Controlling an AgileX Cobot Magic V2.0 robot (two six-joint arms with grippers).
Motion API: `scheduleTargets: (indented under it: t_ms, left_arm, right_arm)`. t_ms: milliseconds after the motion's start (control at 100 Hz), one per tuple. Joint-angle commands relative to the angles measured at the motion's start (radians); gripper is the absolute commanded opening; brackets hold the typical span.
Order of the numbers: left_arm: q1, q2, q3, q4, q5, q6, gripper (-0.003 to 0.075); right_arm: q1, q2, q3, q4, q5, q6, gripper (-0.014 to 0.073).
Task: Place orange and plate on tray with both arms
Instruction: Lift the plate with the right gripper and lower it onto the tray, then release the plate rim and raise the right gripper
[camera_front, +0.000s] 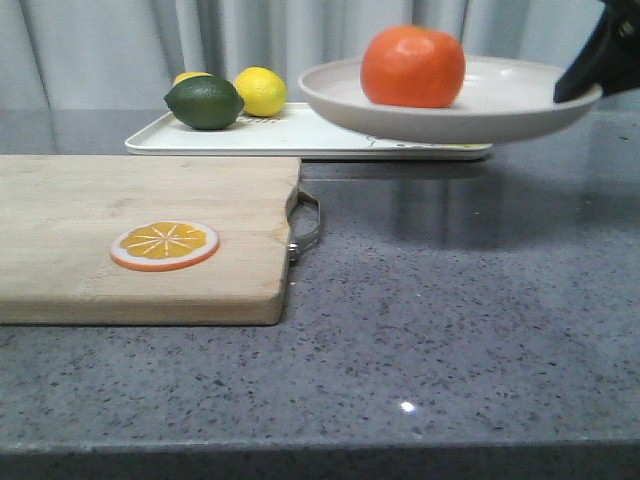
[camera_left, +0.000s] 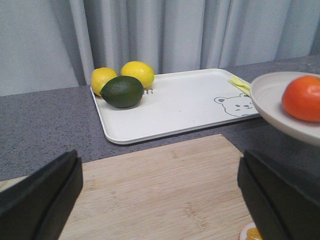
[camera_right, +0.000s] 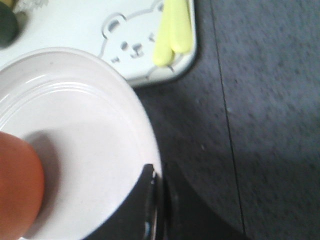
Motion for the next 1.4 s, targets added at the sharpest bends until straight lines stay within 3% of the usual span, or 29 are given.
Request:
scheduleTargets:
  t_ms: [0,360,640,920,1390]
  left_arm:
    - [0.003,-0.003,-0.028,-0.003,-0.066,0.000,0.0608]
    - [0.003,-0.003,-0.028,-0.003,-0.065,0.000,0.0608]
    - [0.003,-0.003,-0.028,-0.003,-0.060,0.000,0.0608]
    - [0.003,-0.003,-0.028,-0.003,-0.060,0.000,0.0608]
    - [0.003,-0.003,-0.028,-0.003,-0.060,0.000,0.0608]
  right_arm:
    - [-0.003,0.028,-0.147,0.017,-0.028,-0.007,-0.0067]
    - [-0.003,0.422,-0.636,0.017,0.084,-0.007,-0.0067]
    - [-0.003,0.643,-0.891,0.020,0.127,-0.007,-0.0067]
    - [-0.003,0.755,-1.004,0.021,0.126,-0.007,-0.0067]
    - [-0.003,0.797,-1.009,0.022,0.120,-0.007,-0.0067]
